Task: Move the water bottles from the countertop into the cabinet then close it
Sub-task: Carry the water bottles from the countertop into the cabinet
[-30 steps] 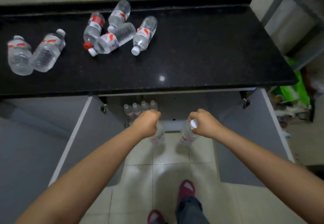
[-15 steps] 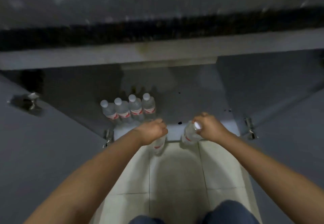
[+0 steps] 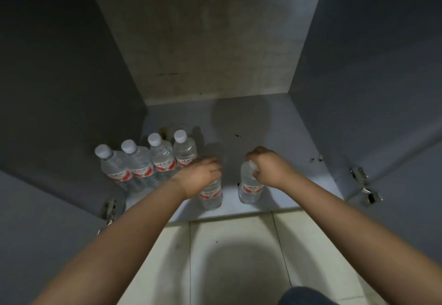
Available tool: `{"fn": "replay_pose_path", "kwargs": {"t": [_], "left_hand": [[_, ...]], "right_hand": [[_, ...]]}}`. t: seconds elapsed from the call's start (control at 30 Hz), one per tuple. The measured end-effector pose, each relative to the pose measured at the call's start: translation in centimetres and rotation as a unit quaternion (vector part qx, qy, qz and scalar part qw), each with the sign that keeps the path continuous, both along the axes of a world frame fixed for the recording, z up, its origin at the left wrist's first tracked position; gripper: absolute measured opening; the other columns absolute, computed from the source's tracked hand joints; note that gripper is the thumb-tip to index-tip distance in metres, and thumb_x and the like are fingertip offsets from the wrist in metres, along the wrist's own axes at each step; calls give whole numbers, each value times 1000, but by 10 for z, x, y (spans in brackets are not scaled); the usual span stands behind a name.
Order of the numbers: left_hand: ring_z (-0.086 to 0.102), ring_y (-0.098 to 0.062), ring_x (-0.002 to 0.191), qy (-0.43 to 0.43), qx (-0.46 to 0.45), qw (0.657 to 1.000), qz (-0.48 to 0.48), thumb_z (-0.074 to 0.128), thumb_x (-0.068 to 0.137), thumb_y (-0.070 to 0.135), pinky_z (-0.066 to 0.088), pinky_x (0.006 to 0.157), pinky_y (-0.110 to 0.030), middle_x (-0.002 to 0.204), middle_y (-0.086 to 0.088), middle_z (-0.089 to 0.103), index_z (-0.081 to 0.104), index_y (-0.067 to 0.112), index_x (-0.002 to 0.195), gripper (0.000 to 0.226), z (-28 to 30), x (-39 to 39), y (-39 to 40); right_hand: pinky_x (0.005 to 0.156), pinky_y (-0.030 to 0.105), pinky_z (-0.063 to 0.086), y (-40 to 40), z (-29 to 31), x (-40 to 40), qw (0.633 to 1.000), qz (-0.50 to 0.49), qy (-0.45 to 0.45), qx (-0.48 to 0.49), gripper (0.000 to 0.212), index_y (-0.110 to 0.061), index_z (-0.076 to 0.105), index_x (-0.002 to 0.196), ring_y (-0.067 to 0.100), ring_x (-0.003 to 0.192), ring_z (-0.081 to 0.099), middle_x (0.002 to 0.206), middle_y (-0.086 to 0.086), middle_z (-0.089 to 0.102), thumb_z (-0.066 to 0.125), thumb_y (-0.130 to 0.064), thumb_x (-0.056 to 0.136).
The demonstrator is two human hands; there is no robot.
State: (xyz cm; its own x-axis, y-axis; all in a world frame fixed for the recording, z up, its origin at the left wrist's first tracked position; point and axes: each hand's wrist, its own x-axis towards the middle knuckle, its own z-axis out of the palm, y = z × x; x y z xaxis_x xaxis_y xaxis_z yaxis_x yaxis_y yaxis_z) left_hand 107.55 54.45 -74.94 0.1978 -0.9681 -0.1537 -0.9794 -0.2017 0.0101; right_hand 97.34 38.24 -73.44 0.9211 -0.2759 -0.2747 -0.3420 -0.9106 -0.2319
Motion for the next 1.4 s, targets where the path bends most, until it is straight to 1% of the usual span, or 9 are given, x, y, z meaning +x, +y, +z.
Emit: {"fn": "replay_pose_path", "kwargs": {"t": [0.07,0.1,0.2,0.3,0.43,0.73,0.87,1.0,1.4], "left_hand": [[18,-29,147,66,28,994,87,52,87,-7,18,121,-33,156,-17,25,46,1,135,49,-2,-1,7],[17,-32,147,101,8,987,125,55,84,-5,17,121,-35,155,-21,25,45,0,135,52,-4,-4,10],[37,-37,134,137,-75,957,246,60,83,22,34,110,-37,142,-23,40,44,2,136,59,-9,-10,12],[50,-32,121,81,-24,953,292,54,93,33,45,94,-37,132,-15,51,41,12,135,49,-8,-11,5],[54,-30,115,33,-22,962,271,51,95,24,46,92,-33,123,-15,57,48,8,124,34,-4,-2,-8],[35,-30,131,-50,-10,965,256,45,97,20,30,106,-35,134,-14,48,42,7,130,36,2,34,-37],[59,-33,109,-97,-68,963,244,71,79,17,47,93,-31,108,-21,66,61,1,110,36,-4,49,-46],[42,-34,125,-78,13,966,245,45,97,13,31,108,-37,130,-19,52,43,1,129,34,-12,59,-53],[42,-34,126,-89,0,957,276,41,99,17,31,110,-36,132,-19,51,37,2,134,38,-32,65,-59]], "right_hand": [[95,35,46,-3,-4,-1,1000,0,-13,-10,40,-8,53,125,35,115,54,128,16,53,59,-12,86],[96,35,46,-4,-5,-2,1000,1,-20,-15,41,-8,53,126,35,115,54,128,16,54,59,-13,86],[97,35,45,-3,-7,0,999,15,-21,-35,43,-10,50,130,35,117,52,129,16,53,57,-15,88],[96,36,47,-3,-6,4,999,13,-9,-47,42,-9,50,130,35,116,52,127,19,51,56,-16,89],[95,35,46,-2,-3,10,998,26,8,-49,35,-6,52,126,33,116,52,126,19,50,54,-14,92],[106,35,36,-11,-11,46,997,35,-16,-61,41,-10,38,138,33,131,35,142,17,36,43,-14,98],[106,36,37,-13,-20,65,997,26,-40,-55,41,-9,37,139,34,129,37,141,18,37,41,-13,98],[105,34,38,-16,-25,77,997,27,-58,-36,43,-8,36,139,33,127,39,139,18,40,41,-10,97],[98,34,42,-10,-32,100,994,64,-80,-34,39,-4,46,132,34,120,46,130,22,46,47,-8,92]]}}
